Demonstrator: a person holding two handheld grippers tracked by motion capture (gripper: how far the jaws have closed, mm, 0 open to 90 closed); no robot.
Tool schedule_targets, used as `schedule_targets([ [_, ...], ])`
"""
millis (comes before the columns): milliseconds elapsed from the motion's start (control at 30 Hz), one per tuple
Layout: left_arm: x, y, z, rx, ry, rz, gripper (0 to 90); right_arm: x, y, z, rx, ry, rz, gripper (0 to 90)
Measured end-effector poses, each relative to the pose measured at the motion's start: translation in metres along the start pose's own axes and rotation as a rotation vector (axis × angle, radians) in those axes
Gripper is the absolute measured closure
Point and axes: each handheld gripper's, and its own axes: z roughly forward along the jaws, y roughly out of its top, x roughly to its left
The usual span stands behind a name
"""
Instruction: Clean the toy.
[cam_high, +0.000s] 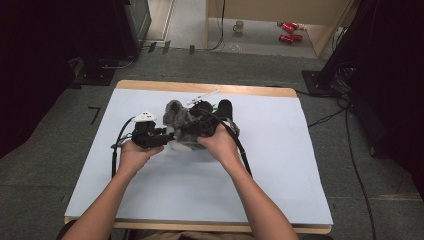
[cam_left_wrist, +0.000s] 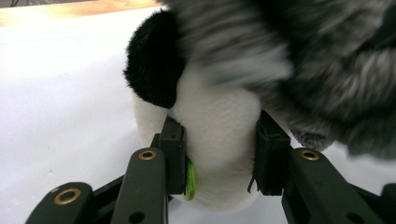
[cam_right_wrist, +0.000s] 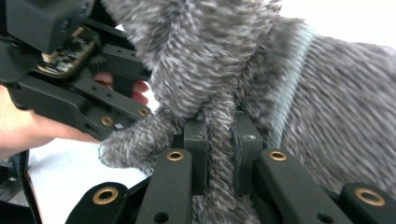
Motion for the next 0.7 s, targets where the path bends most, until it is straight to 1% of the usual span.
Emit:
schedule_targets([
  [67,0.003,-0.001,0.0,0.004,0.004,-0.012,63.3,-0.006,-0.004,-0.007,0.001,-0.033,0.001,80.2],
  [100,0.004,-0.002,0.0,0.005,0.001,-0.022,63.3,-0.01,-0.006,-0.011,0.002,-0.059,0.002,80.3],
  [133,0.004,-0.002,0.0,0.002,-0.001,-0.022,63.3,-0.017,-0.009,-0.017,0.004,-0.086,0.016,80.3],
  [167,0.004,-0.002,0.0,-0.001,-0.005,-0.017,63.3,-0.022,-0.011,-0.021,0.003,-0.088,0.034,80.3],
  [200,0.003,-0.002,0.0,-0.005,-0.006,-0.011,63.3,-0.029,-0.013,-0.027,-0.005,-0.078,0.058,80.3],
  [267,0.001,-0.001,0.001,-0.011,-0.008,-0.006,63.2,-0.04,-0.019,-0.037,-0.021,-0.061,0.091,80.3],
  [333,0.001,-0.001,0.001,-0.01,-0.01,-0.01,63.2,-0.045,-0.021,-0.044,-0.027,-0.061,0.104,80.3],
  [400,0.002,-0.001,0.001,-0.006,-0.011,-0.02,63.1,-0.05,-0.023,-0.051,-0.035,-0.072,0.114,80.3],
  [600,0.002,-0.002,0.001,-0.006,-0.014,-0.02,63.1,-0.063,-0.028,-0.067,-0.054,-0.099,0.144,80.2],
  [700,0.002,-0.002,0.001,-0.007,-0.013,-0.017,63.1,-0.072,-0.031,-0.076,-0.066,-0.121,0.166,80.2],
])
